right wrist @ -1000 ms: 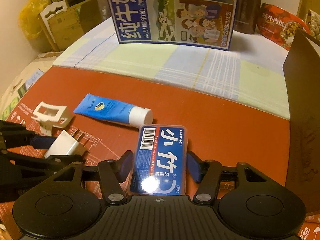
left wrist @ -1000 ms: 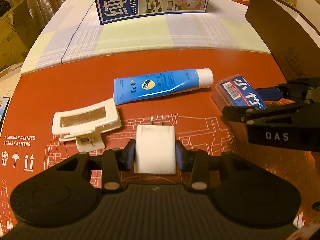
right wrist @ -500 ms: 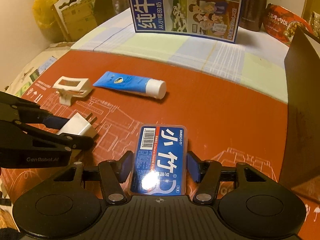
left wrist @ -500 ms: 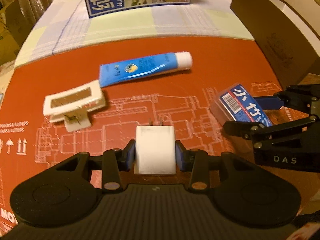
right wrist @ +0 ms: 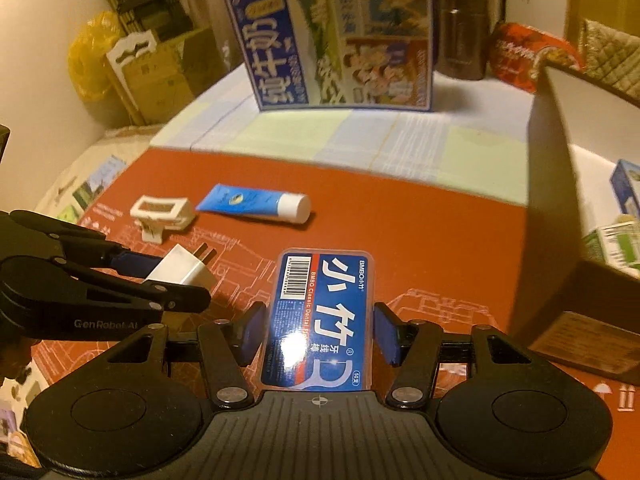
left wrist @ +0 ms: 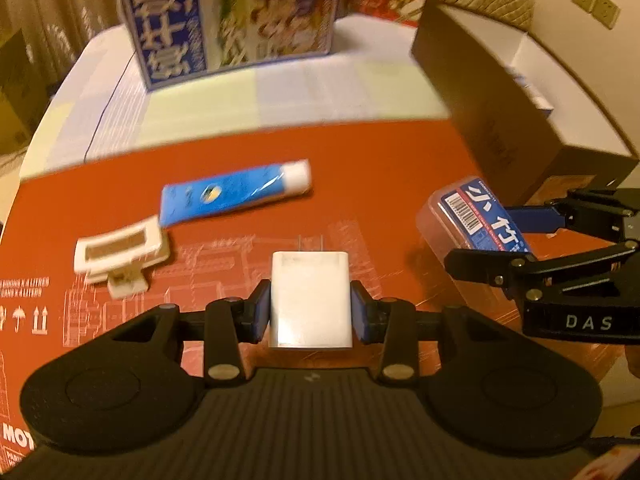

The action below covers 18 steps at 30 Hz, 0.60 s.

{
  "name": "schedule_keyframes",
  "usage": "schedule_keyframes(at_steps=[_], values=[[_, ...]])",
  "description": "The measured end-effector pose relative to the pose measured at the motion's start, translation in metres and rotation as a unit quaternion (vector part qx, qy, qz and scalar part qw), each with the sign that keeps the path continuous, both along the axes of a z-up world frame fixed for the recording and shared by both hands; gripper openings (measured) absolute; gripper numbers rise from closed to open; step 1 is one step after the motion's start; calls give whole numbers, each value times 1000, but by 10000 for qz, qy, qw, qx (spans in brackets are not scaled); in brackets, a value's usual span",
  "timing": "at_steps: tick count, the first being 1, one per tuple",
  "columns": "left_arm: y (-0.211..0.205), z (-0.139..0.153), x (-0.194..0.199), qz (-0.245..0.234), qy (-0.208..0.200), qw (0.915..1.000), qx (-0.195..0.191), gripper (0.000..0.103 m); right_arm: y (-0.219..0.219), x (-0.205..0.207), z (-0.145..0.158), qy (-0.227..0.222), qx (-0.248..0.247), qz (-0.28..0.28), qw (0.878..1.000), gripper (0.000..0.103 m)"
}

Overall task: Organize rigid objects
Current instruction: 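Lift the case and plug and carry both over the open box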

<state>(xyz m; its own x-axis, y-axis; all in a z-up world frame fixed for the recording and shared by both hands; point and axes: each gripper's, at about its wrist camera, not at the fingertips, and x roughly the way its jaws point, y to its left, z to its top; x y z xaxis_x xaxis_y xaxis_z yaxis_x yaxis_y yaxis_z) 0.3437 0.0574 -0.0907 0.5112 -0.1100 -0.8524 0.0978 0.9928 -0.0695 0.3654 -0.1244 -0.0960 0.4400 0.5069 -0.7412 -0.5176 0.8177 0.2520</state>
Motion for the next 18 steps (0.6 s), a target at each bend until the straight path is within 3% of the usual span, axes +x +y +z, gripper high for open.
schedule_keyframes(at_steps=[9, 18], values=[[-59, 47, 17, -533, -504, 9972, -158, 36, -63, 1, 41, -376, 259, -488, 9978, 54], [-140, 80, 66, -1052, -939, 9892, -388, 35, -150, 32, 72, -690, 307, -1208, 9898, 54]])
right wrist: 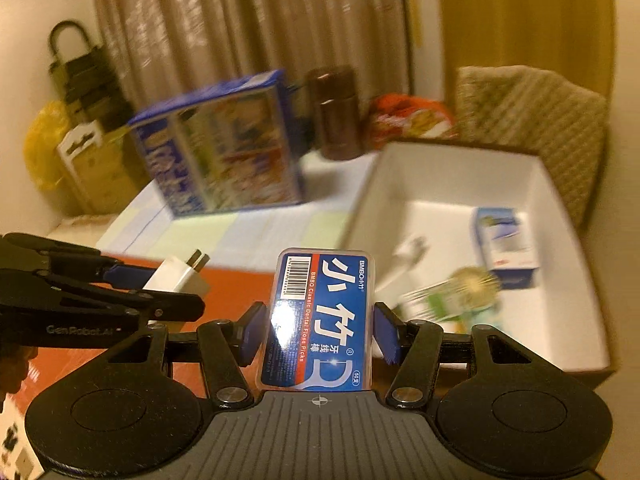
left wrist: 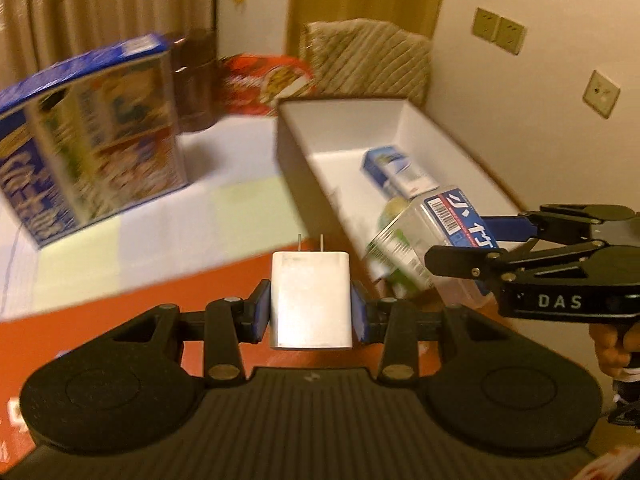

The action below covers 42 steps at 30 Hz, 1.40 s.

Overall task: Organize rigid objects
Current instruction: 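Lift the case and plug and carry both over the open box, then lower both items into the box and open both tools to release them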

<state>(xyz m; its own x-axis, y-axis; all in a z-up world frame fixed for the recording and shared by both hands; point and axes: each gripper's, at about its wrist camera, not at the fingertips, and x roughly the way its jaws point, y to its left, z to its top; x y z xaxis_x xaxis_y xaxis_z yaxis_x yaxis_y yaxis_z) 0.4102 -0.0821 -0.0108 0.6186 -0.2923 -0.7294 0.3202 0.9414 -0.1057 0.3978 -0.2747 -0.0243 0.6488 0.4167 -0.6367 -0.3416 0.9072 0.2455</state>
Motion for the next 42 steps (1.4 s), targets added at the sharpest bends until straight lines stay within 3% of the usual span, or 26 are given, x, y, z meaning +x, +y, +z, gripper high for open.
schedule_keyframes(at_steps=[9, 16, 30, 42], values=[[-68, 4, 67, -280, -16, 9996, -102, 36, -68, 56, 0, -6, 88, -376, 9993, 54], [-97, -6, 122, -353, 9, 9993, 91, 36, -94, 106, -13, 144, 122, -448, 9988, 54], [-110, -46, 216, -254, 282, 9981, 484, 36, -98, 204, -52, 449, -26, -484, 9978, 54], [-118, -71, 253, -396, 232, 9960, 764, 36, -96, 238, -73, 692, 45, -640, 9955, 54]])
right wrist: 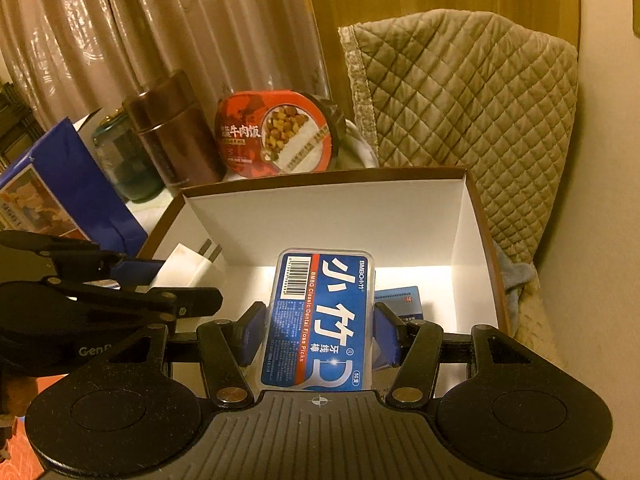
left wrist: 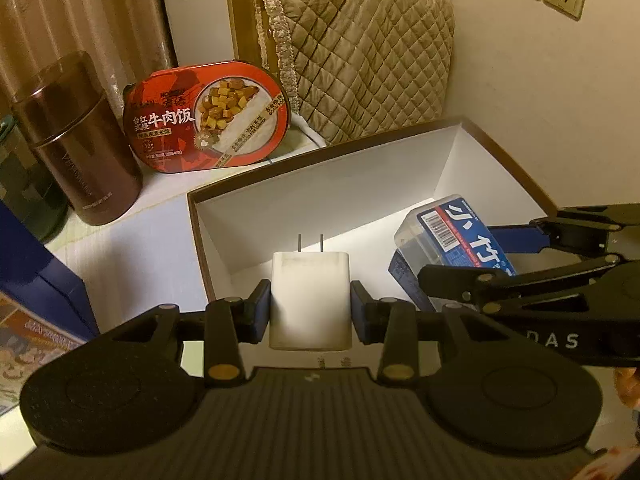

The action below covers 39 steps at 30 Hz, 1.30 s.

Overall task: Organize rigid objects
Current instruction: 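Lower both items into the box and open both tools to release them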

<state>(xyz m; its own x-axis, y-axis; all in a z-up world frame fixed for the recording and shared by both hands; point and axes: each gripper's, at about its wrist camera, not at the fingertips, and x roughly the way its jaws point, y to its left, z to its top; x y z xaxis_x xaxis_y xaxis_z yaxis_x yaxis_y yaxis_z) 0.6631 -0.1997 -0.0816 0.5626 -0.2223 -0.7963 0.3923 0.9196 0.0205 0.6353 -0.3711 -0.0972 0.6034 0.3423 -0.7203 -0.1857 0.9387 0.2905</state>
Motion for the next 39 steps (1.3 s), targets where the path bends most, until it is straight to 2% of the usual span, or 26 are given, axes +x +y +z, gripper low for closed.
schedule_keyframes(at_steps=[5, 8, 18, 23, 39], values=[[-1, 0, 2, -40, -153, 9998, 119, 36, 2, 5, -1, 10, 50, -27, 10000, 54], [2, -1, 4, -6, -119, 9999, 98, 41, 2, 7, -1, 7, 146, -29, 9999, 54], [4, -2, 1, -63, -63, 9999, 67, 41, 2, 8, -5, 72, 242, -37, 9997, 56], [4, -1, -5, -117, -56, 9999, 40, 44, -2, 1, -2, -16, 205, -80, 9998, 66], [10, 9, -36, -151, -18, 9998, -164, 46, -4, -31, 10, -108, 249, -97, 9996, 68]])
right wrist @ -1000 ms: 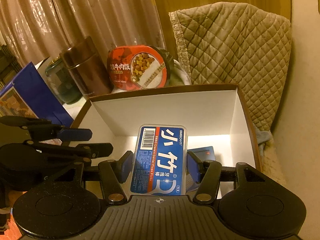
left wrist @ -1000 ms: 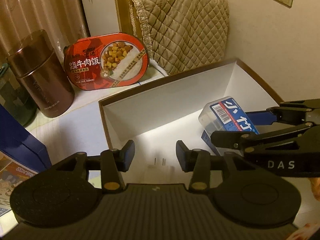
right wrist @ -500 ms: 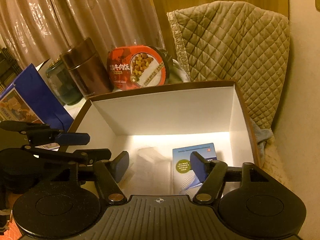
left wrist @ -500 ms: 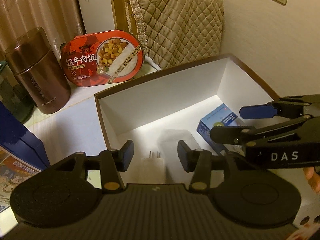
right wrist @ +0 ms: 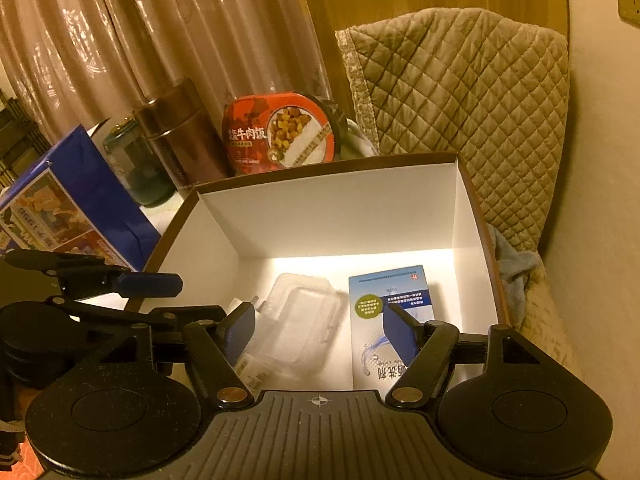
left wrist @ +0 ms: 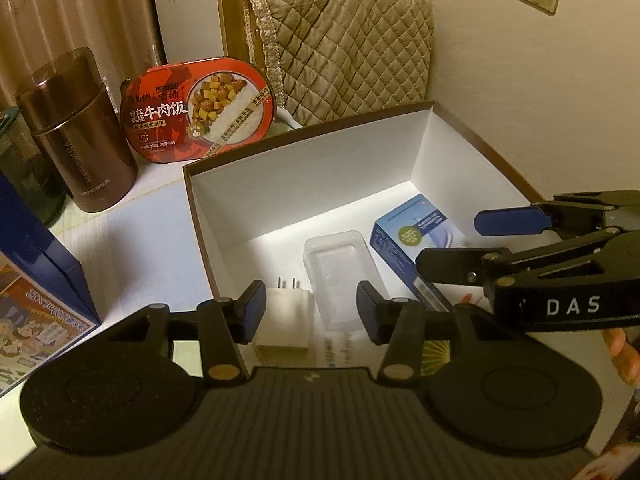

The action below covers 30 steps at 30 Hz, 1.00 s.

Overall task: Organize rigid objects
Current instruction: 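Lower both items into the box and open both tools to release them, then move both tools back over the mat toward the toothpaste tube and clip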

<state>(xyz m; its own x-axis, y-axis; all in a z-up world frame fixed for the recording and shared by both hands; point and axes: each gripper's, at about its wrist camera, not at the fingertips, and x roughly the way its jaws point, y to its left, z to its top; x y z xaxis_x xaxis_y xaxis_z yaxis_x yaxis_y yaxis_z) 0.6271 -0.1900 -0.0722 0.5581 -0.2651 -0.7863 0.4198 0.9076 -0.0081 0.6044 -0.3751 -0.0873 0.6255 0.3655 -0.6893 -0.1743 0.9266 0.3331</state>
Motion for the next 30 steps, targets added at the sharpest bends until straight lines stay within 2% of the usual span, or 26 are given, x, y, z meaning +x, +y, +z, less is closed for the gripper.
schedule_keyframes(at_steps=[11, 19, 30], values=[[7, 22, -34, 54, -142, 9997, -208, 49, -6, -29, 19, -193, 90, -105, 9997, 68], [21, 40, -72, 198, -196, 9990, -353, 49, -11, -67, 37, -407, 79, -204, 9989, 68], [42, 69, -121, 485, -289, 9962, -663, 49, -9, -119, 54, -488, 180, -350, 9980, 68]])
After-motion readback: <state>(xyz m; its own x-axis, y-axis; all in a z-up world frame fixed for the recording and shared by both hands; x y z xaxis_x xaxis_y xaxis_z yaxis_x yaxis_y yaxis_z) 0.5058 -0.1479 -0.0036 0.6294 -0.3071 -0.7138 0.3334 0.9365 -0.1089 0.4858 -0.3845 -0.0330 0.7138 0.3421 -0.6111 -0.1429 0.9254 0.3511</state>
